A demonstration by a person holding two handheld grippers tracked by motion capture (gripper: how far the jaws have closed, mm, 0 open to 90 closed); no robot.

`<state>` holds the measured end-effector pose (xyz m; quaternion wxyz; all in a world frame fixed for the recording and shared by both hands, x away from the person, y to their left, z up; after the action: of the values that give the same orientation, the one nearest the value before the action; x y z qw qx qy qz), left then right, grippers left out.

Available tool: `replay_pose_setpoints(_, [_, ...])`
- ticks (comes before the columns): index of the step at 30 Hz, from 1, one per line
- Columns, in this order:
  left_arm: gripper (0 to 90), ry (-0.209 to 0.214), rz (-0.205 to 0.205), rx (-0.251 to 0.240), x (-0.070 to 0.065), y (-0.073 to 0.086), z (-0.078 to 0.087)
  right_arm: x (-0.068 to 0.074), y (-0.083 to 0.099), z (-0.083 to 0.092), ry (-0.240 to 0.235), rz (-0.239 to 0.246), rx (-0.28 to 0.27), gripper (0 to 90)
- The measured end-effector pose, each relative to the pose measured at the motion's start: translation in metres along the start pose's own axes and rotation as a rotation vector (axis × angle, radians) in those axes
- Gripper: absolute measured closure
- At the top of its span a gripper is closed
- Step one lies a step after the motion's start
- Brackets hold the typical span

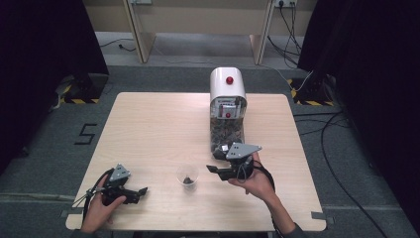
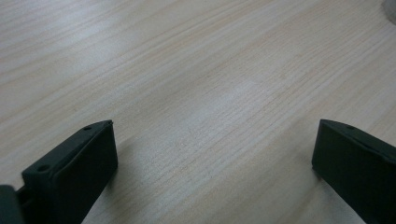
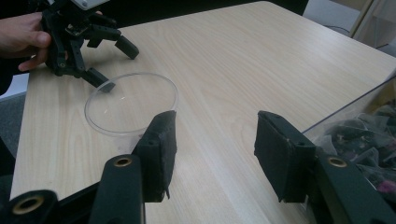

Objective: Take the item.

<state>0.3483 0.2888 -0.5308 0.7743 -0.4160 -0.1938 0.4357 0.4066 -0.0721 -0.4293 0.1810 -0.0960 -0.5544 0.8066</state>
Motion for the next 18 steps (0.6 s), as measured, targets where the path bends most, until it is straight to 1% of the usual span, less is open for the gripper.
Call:
replay_pose_setpoints(2, [0.0,0.0,0.0,0.0,0.0,0.0,0.0,-0.0007,0.0002,0.0015,0.003,-0.005,-0.005,49.1])
replay_pose_setpoints(3, [0.0,0.0,0.0,0.0,0.0,0.0,0.0,-0.0016,0.0005,0.0022,0.004,0.001,-0.007,49.1])
replay_pose_setpoints(4, [0.0,0.0,0.0,0.0,0.0,0.0,0.0,-0.0024,0.0011,0.0031,0.011,0.0,-0.002,49.1])
replay_pose_setpoints(8, [0.0,0.0,0.0,0.0,0.0,0.0,0.0,-0.004,0.0034,0.0045,0.014,-0.011,0.001,49.1])
replay_pose_setpoints(10, [0.0,0.0,0.0,0.0,0.0,0.0,0.0,-0.0053,0.0044,0.0052,0.017,-0.005,0.003,49.1])
replay_pose_setpoints(18, [0.0,0.0,0.0,0.0,0.0,0.0,0.0,-0.0083,0.0079,0.0106,0.033,-0.015,0.006,48.3])
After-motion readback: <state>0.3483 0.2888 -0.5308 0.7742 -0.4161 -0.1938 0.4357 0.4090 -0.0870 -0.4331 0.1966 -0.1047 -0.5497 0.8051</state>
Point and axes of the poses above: each handheld gripper's, and its own axes: z roughly backward along the jaws, y roughly out of its underside, x roughly to its left, the point moved 4 cm from there along -z, roughly forward along the jaws, and after that the axes turned 10 degrees about -x, right-handed, at the moved point
